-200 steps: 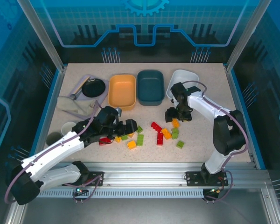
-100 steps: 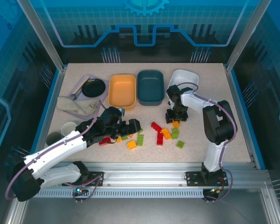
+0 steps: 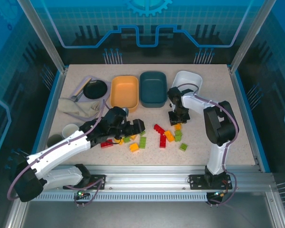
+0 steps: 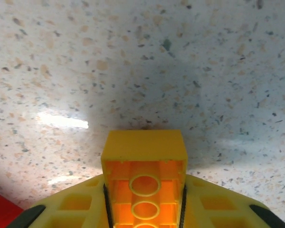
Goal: Sort the legos into containers by color
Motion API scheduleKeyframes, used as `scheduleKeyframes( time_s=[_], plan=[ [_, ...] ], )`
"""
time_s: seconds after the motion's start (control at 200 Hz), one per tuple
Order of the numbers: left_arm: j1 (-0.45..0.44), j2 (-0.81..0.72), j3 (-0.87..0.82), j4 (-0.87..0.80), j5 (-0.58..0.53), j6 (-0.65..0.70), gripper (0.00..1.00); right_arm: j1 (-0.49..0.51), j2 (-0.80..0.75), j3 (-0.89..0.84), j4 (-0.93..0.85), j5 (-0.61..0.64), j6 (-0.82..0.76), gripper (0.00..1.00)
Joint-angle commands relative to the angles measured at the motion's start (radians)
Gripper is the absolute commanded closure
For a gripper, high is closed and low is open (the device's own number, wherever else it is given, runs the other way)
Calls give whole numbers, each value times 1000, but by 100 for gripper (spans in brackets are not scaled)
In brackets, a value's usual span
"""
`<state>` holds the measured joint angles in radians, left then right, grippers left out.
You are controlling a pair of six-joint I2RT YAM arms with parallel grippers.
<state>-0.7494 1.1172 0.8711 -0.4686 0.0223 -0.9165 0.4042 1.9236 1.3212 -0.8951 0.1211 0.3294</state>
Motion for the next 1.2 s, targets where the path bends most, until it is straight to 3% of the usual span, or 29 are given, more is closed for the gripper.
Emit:
scheduleKeyframes(
  time_s=[0.0,0.215,0.44,0.625,0.98,1.11,1.19],
  plan=[
    [-4,14,83,-55,-52,17,6,69,-74,71,-50,37,28,71],
    [143,84,226,-102,46,32,6,114,-39,356,-110,-8,89,71],
    [298,226,371,-117,133,66,6,102,266,795,-215,-39,116,71],
    [361,344,445,-114,172,92,6,59,517,1098,-288,-69,166,70],
    [412,445,456,-130,197,97,7,1,714,1259,-302,-182,179,62],
    [412,440,434,-136,195,93,7,7,692,1263,-273,-195,156,48],
    [410,432,420,-143,197,97,9,11,673,1283,-272,-198,151,44]
  ],
)
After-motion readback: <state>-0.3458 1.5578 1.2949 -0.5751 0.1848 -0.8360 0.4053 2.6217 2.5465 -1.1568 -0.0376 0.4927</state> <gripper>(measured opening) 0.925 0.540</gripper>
